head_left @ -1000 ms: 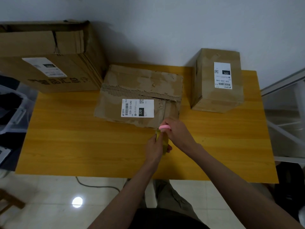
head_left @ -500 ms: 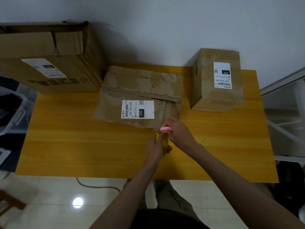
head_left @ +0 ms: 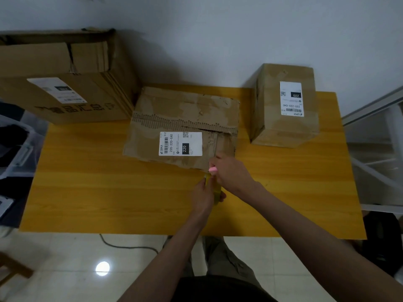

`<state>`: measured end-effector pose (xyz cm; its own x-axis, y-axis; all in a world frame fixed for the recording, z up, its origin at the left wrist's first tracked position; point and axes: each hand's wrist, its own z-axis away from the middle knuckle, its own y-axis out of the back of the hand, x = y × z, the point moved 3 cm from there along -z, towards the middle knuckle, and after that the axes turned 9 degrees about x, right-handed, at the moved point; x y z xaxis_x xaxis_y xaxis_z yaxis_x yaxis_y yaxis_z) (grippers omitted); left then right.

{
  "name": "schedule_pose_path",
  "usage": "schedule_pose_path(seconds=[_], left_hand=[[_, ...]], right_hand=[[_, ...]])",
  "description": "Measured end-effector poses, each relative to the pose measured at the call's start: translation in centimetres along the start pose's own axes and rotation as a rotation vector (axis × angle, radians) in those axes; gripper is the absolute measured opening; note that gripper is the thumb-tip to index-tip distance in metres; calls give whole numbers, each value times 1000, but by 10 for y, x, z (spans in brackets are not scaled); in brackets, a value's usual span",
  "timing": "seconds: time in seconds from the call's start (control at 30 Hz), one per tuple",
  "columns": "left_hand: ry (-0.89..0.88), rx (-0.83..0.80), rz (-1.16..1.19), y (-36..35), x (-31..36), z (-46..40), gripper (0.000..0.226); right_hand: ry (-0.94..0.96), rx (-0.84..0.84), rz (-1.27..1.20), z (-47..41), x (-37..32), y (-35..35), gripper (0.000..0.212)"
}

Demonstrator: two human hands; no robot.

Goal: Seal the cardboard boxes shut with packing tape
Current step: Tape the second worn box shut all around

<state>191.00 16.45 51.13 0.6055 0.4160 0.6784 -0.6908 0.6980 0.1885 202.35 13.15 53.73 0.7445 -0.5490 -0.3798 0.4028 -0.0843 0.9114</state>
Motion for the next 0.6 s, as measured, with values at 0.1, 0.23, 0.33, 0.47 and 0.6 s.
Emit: schedule_pose_path(seconds=[0.1,0.23,0.33,0.47,0.6], left_hand=[[5,-3,2,1,3,2,48],[6,-16,-20,0,1,-1,41],[13,-15,-33,0,0,-2,36],[51,-58,-39,2,0,3,35],[104,-89,-27,2,-1,12,40]], right_hand=[[-5,-21,5,-1,-2,7,11],[-48,-56,46,7,4,11,6],[-112,-104,140,16,17,17,2],[-278,-104,39,27,45,21,7],[-596,-111,-517,51,55,4,15]])
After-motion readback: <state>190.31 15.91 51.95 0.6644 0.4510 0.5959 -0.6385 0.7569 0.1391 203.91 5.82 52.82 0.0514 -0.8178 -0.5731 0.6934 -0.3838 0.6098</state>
